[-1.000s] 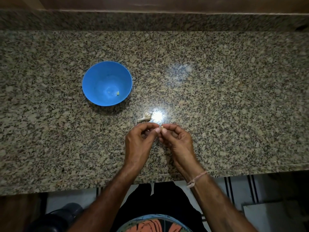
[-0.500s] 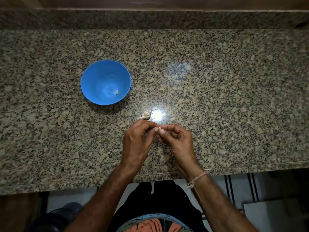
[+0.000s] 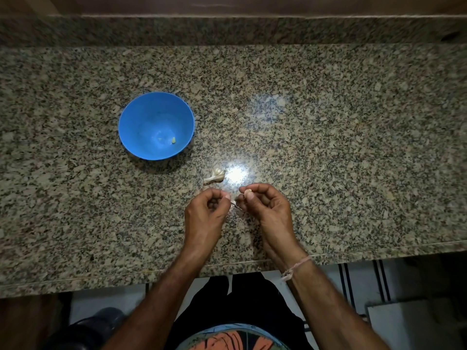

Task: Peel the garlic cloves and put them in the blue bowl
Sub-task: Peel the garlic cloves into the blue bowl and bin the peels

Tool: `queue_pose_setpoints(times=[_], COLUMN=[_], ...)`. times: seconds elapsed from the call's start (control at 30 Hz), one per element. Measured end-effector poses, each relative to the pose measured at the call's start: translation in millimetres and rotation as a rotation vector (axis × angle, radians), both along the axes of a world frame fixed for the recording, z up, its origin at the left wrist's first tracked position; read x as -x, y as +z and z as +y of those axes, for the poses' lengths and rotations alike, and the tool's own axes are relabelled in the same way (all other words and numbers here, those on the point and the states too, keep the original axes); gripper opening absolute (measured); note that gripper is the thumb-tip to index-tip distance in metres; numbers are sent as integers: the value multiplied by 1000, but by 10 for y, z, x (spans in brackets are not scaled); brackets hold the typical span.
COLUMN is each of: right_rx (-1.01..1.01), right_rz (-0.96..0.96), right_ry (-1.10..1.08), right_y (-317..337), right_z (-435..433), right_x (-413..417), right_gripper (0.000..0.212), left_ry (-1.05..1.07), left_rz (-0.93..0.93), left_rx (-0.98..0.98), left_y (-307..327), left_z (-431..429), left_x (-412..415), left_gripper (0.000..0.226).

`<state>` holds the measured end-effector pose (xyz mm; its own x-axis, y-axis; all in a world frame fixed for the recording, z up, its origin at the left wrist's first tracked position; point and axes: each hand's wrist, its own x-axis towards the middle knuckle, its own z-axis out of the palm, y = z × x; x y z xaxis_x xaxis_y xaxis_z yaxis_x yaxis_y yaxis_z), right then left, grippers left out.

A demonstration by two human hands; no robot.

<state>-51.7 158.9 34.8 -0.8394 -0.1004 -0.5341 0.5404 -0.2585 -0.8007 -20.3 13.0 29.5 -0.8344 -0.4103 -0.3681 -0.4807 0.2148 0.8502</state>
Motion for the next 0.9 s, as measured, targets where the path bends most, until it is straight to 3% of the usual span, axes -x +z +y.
queue_pose_setpoints(times=[0.3,0.4,0.57,0.9], right_rx=[-46,55,140,49], right_rz=[-37,-106,-152,-28], right_ry=[16,21,19,110], right_y=[-39,-43,-33,33], right_z=[81,85,60,39], right_x=[34,62,51,-3], right_gripper=[19,20,21,22], left_ry=[-151,-119,-78,-238], left_rz=[53,74,111,183], left_rx=[254,160,-19,337], left_y=[-118,-60,75,182], left_z=[-23,-5,57,-31], left_x=[13,28,39,50], left_gripper=[9,16,9,12])
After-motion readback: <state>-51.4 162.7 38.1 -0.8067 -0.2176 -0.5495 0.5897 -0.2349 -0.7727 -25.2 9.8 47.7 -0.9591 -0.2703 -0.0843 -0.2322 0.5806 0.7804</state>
